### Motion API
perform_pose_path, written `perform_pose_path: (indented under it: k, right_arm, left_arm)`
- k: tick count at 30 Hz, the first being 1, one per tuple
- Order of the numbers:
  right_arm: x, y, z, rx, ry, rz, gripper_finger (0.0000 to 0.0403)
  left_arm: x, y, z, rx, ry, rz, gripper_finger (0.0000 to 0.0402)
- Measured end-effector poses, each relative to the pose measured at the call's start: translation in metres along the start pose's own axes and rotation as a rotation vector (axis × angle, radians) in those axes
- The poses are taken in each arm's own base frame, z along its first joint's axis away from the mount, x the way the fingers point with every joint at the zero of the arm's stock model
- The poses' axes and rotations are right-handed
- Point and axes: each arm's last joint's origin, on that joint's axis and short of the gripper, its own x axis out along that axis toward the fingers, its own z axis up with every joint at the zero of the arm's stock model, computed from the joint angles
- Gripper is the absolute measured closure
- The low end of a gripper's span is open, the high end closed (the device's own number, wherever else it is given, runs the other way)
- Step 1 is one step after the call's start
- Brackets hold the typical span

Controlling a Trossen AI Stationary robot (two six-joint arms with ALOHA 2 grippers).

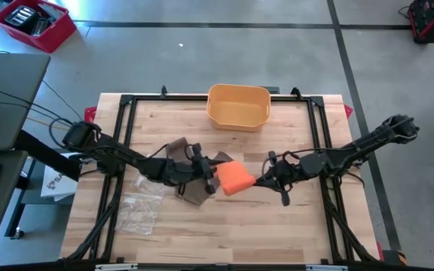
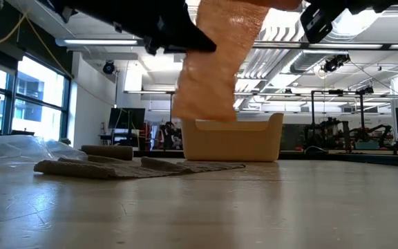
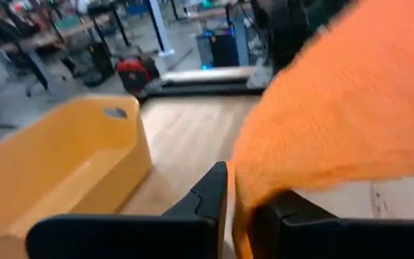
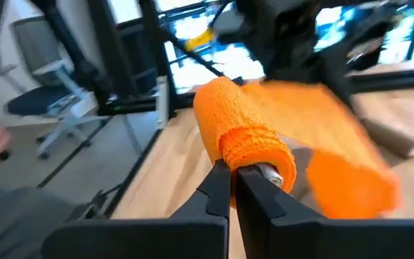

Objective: Roll bandage
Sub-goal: Roll the orange bandage

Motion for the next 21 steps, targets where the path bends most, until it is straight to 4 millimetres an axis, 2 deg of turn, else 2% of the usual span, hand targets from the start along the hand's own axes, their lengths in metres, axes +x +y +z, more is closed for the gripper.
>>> perform_pose_path:
  k: [6, 9, 12, 16, 21]
  right_arm:
    - [-0.001, 0.004, 0.007, -0.046, -0.084, -0.049, 0.0402]
    - [-0.002, 0.005, 0.009, -0.064, -0.113, -0.082, 0.0402]
    - [-0.005, 0.005, 0.012, -0.087, -0.144, -0.136, 0.0402]
    - [-0.01, 0.003, 0.016, -0.148, -0.18, -0.291, 0.0402]
    - [-0.013, 0.0, 0.019, -0.229, -0.179, -0.417, 0.0402]
  left_arm:
    - [0.009, -0.013, -0.019, -0.128, 0.055, -0.154, 0.0332]
    - [0.013, -0.019, -0.025, -0.21, 0.061, -0.205, 0.0329]
    - [0.014, -0.027, -0.028, -0.265, 0.04, -0.243, 0.0339]
    - [0.011, -0.038, -0.029, -0.325, 0.019, -0.31, 0.0366]
    - [0.003, -0.051, -0.022, -0.412, 0.013, -0.355, 0.0398]
